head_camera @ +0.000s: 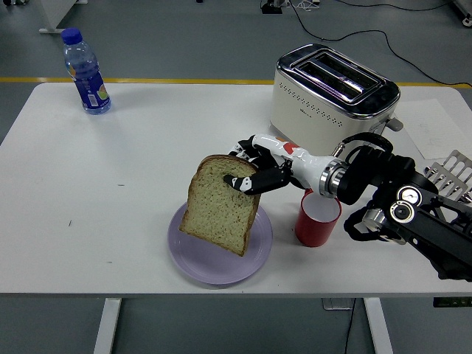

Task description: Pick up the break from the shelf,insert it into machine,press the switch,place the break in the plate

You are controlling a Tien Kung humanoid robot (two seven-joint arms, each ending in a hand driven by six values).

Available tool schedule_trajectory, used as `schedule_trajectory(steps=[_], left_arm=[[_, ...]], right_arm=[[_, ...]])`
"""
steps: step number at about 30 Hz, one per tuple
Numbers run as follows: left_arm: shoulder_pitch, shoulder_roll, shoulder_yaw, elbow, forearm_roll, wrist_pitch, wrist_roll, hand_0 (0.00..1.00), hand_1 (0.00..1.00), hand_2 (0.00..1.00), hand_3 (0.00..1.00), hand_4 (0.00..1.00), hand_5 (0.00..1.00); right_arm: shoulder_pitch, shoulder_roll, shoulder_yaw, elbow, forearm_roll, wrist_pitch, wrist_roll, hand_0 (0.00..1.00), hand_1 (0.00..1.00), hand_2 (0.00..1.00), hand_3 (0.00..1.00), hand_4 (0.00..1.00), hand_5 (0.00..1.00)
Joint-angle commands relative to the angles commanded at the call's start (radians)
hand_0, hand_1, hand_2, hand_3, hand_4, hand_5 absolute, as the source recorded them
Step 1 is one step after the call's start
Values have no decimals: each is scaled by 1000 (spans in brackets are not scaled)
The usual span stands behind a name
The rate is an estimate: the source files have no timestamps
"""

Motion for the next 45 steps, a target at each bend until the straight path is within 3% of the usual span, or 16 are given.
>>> schedule_trajectory(steps=[8,19,31,41,45], left_arm=[[-1,-1,3,0,-3,0,0,685,692,676,566,277,827],[-3,-1,10,0,-11,0,0,685,693,676,566,276,826],[-7,-2,11,0,-11,1,0,685,694,677,567,277,826],[-4,-3,0,0,3,0,2,685,694,677,566,277,826],[-3,-3,-4,0,10,-1,3,685,694,677,567,277,827]], right_arm=[[-22,79,-38,-75,-4,-30,12,155,159,307,428,454,2],[-13,139,-67,-162,-1,-55,29,154,158,306,427,462,2],[-12,164,-89,-238,42,-64,54,164,162,310,430,460,2],[-21,155,-96,-245,38,-63,59,179,170,325,438,457,2],[-23,151,-96,-245,16,-32,57,196,226,340,451,469,2]])
